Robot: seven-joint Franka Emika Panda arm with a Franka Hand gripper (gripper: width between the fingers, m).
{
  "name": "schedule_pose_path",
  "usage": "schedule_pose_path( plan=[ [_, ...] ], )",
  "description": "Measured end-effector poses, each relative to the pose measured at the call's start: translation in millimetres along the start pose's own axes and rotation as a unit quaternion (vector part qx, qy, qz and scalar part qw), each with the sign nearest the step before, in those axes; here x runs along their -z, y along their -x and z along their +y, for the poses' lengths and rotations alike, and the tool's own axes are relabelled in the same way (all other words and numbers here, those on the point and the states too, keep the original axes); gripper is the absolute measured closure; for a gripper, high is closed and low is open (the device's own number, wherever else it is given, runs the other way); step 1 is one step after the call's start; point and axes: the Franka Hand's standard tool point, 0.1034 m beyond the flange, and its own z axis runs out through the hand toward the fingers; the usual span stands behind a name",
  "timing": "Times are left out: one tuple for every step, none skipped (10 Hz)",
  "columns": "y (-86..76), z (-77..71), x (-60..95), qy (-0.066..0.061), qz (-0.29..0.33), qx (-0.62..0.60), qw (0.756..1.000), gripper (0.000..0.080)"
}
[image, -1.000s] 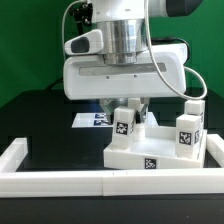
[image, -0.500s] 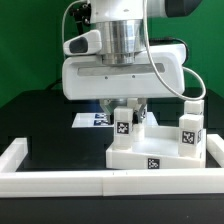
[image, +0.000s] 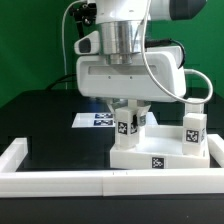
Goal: Assemble square table
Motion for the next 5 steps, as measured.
schedule_pose_path(
  plan=[
    [0.6,-1.7,0.0,-0.003,0.005,-0.036,0.999,0.0507],
    [2.6,-3.7,-0.3,-0.007,0.003,-0.109,0.994,0.0507],
    [4.9,-6.4,-0.5,-0.009,0.000,-0.163,0.987,0.0507],
    [6.7,-8.9,-1.1,-0.008,0.000,-0.197,0.980,0.0507],
    [7.9,-10.9,-1.4,-0.009,-0.001,-0.244,0.970,0.0507]
  ],
)
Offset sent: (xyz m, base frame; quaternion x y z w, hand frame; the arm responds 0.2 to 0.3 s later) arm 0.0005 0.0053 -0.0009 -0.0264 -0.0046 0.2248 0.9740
